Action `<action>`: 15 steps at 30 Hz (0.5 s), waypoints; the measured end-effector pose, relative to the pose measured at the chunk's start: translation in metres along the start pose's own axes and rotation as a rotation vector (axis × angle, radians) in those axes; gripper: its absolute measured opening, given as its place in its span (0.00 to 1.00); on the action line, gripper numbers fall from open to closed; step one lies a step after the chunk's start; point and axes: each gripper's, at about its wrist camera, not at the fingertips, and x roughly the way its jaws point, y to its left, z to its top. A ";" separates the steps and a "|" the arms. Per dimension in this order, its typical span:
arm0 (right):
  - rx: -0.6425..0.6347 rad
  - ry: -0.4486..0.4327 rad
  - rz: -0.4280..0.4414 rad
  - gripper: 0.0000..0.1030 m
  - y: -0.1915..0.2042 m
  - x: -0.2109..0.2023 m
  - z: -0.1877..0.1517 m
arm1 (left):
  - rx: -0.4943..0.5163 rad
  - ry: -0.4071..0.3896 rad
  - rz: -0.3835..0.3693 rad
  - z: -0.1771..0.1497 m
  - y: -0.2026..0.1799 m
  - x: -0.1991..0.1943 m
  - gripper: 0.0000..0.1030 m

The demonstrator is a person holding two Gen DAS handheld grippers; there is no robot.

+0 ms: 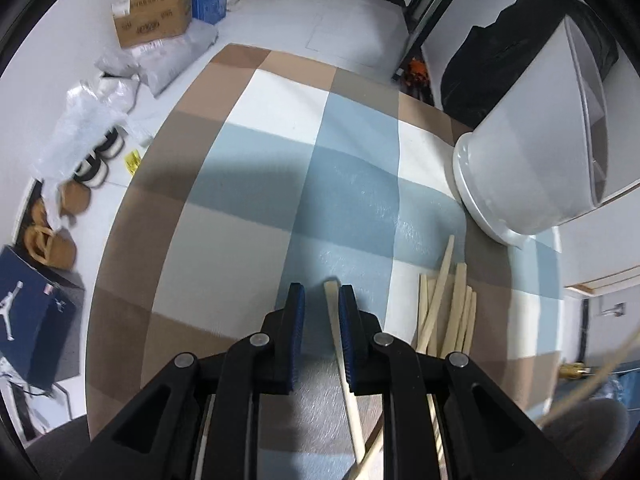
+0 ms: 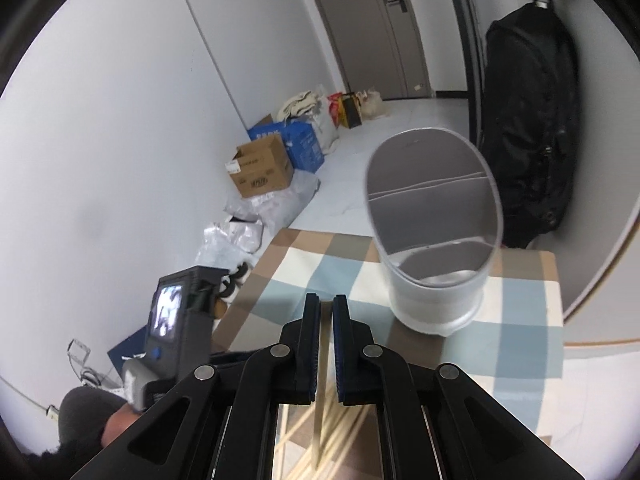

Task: Organize utensils
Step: 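Close the left tool on one wooden stick while the right tool grasps another, then lift both held sticks and carry them above the white utensil holder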

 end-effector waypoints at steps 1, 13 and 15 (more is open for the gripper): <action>0.003 -0.007 0.002 0.05 -0.002 -0.004 -0.001 | 0.002 -0.006 0.015 0.000 -0.002 0.000 0.12; 0.052 -0.051 0.008 0.05 -0.033 -0.038 -0.006 | -0.031 -0.067 -0.012 -0.005 -0.010 0.003 0.02; 0.059 -0.056 0.008 0.05 -0.037 -0.041 -0.007 | -0.057 -0.111 -0.027 -0.005 -0.007 -0.007 0.02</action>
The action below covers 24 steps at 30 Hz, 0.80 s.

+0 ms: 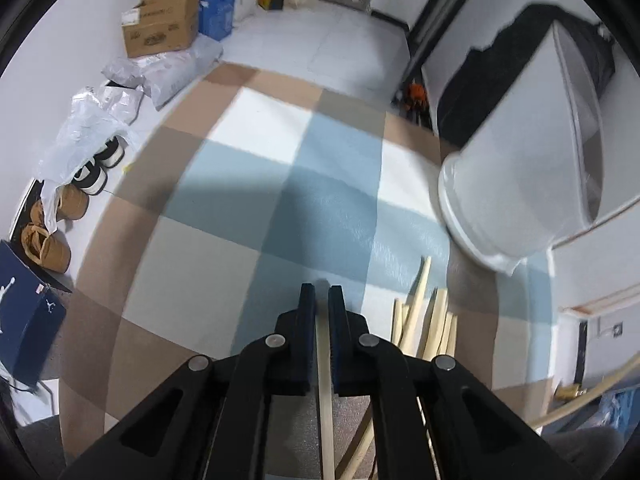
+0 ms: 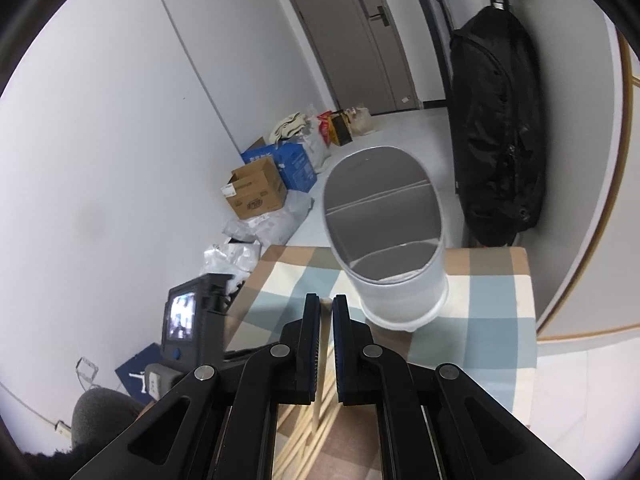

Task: Organize utensils
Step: 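Lift both held sticks and carry them above the white utensil holder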

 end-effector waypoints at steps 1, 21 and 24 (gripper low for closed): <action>0.003 -0.006 -0.002 0.05 -0.002 -0.003 0.001 | -0.005 -0.021 -0.014 0.001 0.001 -0.006 0.02; -0.028 -0.109 0.008 0.05 -0.001 -0.045 0.021 | 0.074 -0.410 -0.161 0.021 -0.023 -0.136 0.02; -0.036 -0.131 0.008 0.05 0.001 -0.051 0.029 | 0.104 -0.449 -0.205 0.029 -0.034 -0.153 0.02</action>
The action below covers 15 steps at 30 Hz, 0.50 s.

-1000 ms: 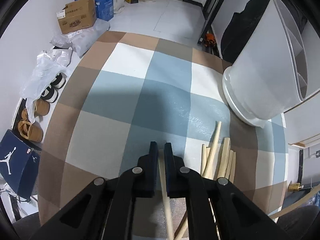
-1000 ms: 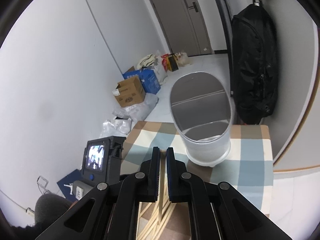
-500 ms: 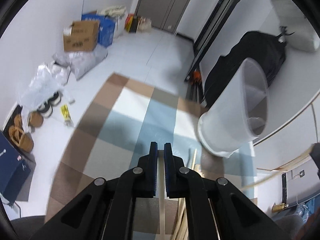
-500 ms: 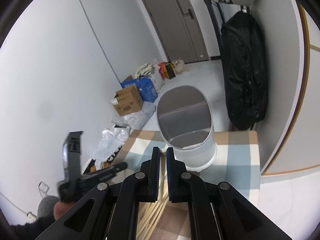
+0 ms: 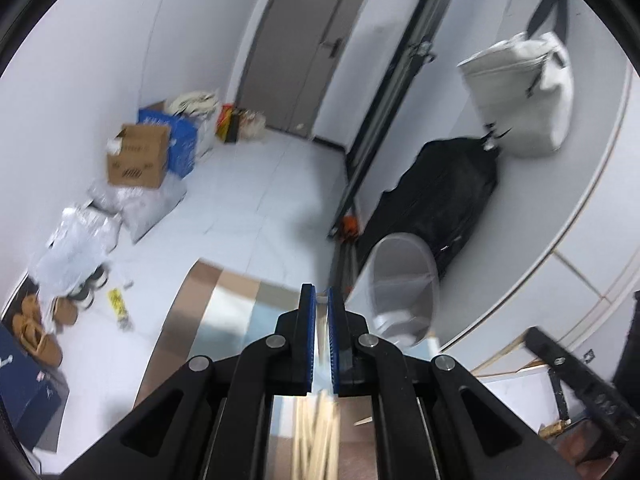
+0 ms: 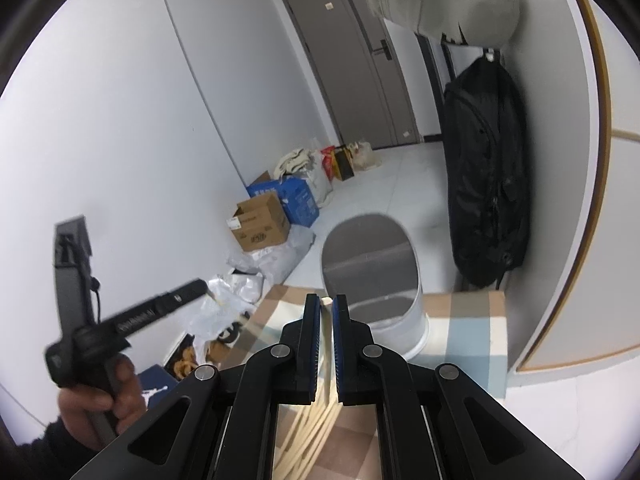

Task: Organize utensils
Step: 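Lift both held sticks and carry them above the white utensil holder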

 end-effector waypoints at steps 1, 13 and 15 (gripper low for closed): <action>-0.001 -0.005 -0.002 0.05 0.000 -0.001 0.003 | 0.011 -0.007 -0.006 0.004 -0.004 -0.001 0.02; -0.014 -0.063 0.000 0.05 0.000 -0.011 0.042 | 0.105 -0.048 -0.073 0.032 -0.036 -0.016 0.02; -0.022 -0.077 0.002 0.05 0.001 -0.014 0.051 | 0.123 -0.058 -0.084 0.038 -0.043 -0.020 0.02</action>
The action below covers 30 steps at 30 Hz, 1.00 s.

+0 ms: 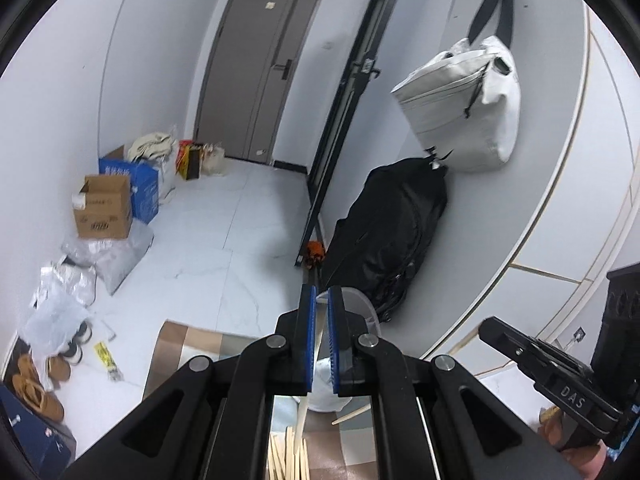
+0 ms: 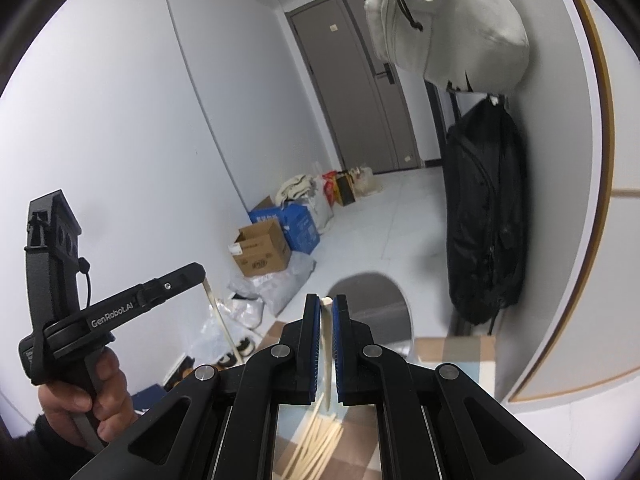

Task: Organize utensils
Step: 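Lift both held sticks and carry them above the white utensil holder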

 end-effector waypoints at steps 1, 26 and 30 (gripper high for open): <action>-0.003 -0.006 0.001 0.05 -0.001 0.000 0.004 | 0.013 -0.003 -0.002 0.005 -0.004 -0.001 0.02; -0.088 -0.061 -0.070 0.05 -0.030 0.080 0.095 | 0.083 -0.021 -0.065 0.062 -0.016 0.077 0.02; -0.075 -0.044 -0.051 0.05 -0.040 0.098 0.081 | 0.048 0.016 -0.107 0.053 -0.004 0.091 0.02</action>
